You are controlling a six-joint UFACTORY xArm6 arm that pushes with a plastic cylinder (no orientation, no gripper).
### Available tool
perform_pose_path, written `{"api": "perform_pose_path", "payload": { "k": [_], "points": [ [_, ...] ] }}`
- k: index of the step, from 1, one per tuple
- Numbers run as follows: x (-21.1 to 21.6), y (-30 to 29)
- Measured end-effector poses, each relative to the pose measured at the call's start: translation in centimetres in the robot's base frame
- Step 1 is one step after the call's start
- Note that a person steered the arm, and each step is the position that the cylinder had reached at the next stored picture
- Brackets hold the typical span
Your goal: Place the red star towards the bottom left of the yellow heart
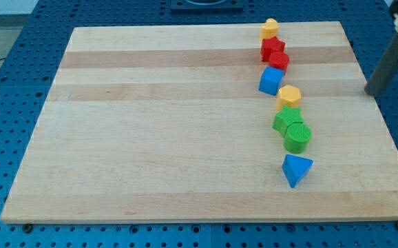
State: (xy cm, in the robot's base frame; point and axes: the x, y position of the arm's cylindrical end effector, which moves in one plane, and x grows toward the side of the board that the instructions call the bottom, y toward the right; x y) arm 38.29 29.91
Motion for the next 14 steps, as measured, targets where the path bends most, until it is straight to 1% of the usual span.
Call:
{"api": "perform_pose_path", "payload": {
  "k": [1,2,3,4,6,7,8,9,10,11,12,13,14],
  "points": [
    [-2.6,0.0],
    [-7.3,0.3],
    [-13.9,-6.2],
    [-15.1,-10.0],
    [-9.3,-10.0],
    [-8.2,-10.0],
    [-8.1,-10.1],
    [-6.6,-13.4],
    [-7.2,-18.0],
    [-5.5,-13.5],
    [-2.9,-9.9],
    [-7.9,-9.6],
    [-14.6,-9.8]
  ]
}}
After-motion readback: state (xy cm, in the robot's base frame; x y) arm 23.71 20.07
